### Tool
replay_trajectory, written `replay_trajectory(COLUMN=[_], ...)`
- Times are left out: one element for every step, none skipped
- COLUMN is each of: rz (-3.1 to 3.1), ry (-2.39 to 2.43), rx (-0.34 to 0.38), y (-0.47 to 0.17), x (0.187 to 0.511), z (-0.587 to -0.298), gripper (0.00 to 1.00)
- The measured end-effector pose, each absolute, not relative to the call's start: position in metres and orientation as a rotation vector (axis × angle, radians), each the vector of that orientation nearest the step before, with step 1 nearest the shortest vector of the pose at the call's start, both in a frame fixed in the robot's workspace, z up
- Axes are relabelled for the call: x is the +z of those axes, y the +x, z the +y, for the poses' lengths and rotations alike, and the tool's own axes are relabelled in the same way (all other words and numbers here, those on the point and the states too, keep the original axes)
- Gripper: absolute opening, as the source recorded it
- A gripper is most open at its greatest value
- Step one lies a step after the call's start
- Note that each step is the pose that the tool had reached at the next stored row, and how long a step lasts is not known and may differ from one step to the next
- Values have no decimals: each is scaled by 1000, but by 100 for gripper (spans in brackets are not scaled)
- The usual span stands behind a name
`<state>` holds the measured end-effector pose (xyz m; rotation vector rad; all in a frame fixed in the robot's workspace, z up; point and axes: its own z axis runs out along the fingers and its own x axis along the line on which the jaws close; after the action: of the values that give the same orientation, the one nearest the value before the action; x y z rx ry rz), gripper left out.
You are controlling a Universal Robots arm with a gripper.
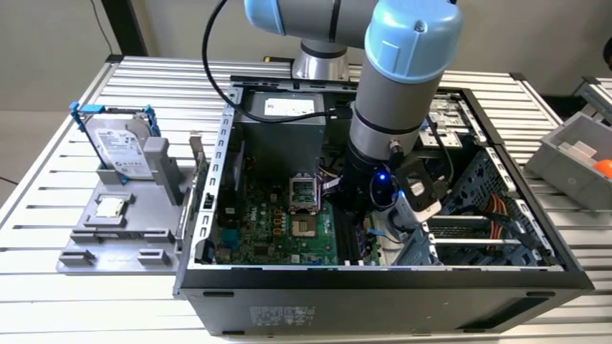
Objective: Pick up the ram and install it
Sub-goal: 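Insert the ram into the slot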
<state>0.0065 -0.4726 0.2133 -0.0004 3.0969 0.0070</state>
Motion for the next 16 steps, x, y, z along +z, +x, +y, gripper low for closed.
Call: replay_trajectory(rz=[3097,3097,3097,3097,3097,3097,3097,3097,3097,3097,3097,3097,3097,3097,3097,3097], ry=[0,0,0,0,0,0,0,0,1,1,1,1,1,2,2,2], rx=[7,7,7,7,7,7,7,6,6,6,6,6,5,4,3,3], y=[6,7,7,6,6,7,7,7,6,7,7,7,7,7,7,6], x=[213,213,212,212,212,212,212,212,212,212,212,212,212,212,212,211], z=[-473,-473,-473,-473,-473,-473,-473,-473,-473,-473,-473,-473,-473,-473,-473,-473], gripper=[0,0,0,0,0,0,0,0,0,0,0,0,0,0,0,0])
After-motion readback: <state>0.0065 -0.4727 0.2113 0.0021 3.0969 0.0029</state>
